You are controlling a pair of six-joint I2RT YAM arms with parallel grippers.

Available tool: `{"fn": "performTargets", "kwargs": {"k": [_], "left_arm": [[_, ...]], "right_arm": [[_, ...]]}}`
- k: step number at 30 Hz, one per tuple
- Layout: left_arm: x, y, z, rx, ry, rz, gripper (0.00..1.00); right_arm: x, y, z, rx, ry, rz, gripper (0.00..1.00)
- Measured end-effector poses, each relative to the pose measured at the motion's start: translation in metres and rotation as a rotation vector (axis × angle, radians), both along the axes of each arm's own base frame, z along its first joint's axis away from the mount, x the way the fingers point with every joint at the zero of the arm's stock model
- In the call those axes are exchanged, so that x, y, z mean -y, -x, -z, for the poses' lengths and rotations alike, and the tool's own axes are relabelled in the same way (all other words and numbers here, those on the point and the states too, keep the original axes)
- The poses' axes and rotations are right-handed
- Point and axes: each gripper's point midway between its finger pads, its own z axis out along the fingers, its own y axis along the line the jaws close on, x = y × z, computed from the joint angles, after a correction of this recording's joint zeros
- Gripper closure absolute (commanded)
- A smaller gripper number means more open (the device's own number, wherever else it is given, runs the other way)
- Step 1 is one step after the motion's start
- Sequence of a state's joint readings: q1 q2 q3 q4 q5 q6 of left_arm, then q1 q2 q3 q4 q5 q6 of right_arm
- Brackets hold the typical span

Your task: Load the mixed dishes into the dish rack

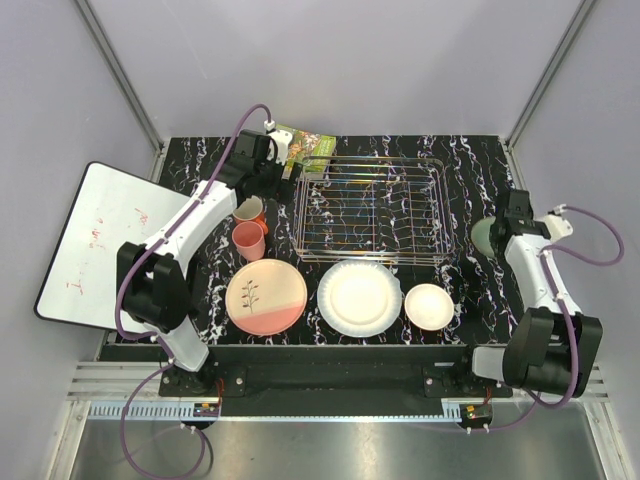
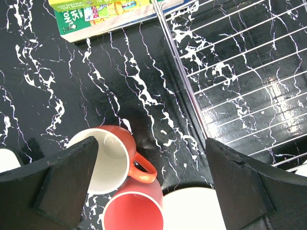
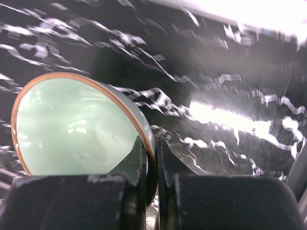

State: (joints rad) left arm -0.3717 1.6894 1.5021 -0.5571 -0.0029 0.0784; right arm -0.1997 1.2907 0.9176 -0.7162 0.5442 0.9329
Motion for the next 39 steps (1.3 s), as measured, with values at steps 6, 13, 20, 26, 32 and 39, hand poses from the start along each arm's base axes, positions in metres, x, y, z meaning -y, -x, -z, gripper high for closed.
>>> {"fn": "performTargets", "kwargs": {"k": [6,13,20,26,32,39], "left_arm": [[-0.002,0.005,0.002,-0.022,-0.009,0.0,0.01],[-0.002,0.007,-0.02,0.009,0.012,-0.008,0.01],[-0.006,0.015,-0.053,0.073,0.044,-0.019,0.01],[-0.01,0.019,-0.061,0.084,0.046,-0.026,0.01],[-0.013,0.018,-0.06,0.082,0.045,-0.032,0.01],[-0.015,0.018,-0.06,0.08,0.044,-0.037,0.01]], "right_arm": [[-0.02,-0.031,-0.048,0.021,0.204,-0.172,1.0],[-0.058,-0.07,-0.121,0.193,0.399,-0.442,1.0],[-0.087,-0.146,-0.178,0.192,0.607,-0.604,1.0],[-0.148,-0.187,-0.132,-0.025,0.793,-0.829,1.0],[-0.154,-0.197,-0.113,-0.173,0.911,-0.899,1.0],[-0.148,-0.2,-0.137,-0.166,0.996,-0.839,1.0]]}}
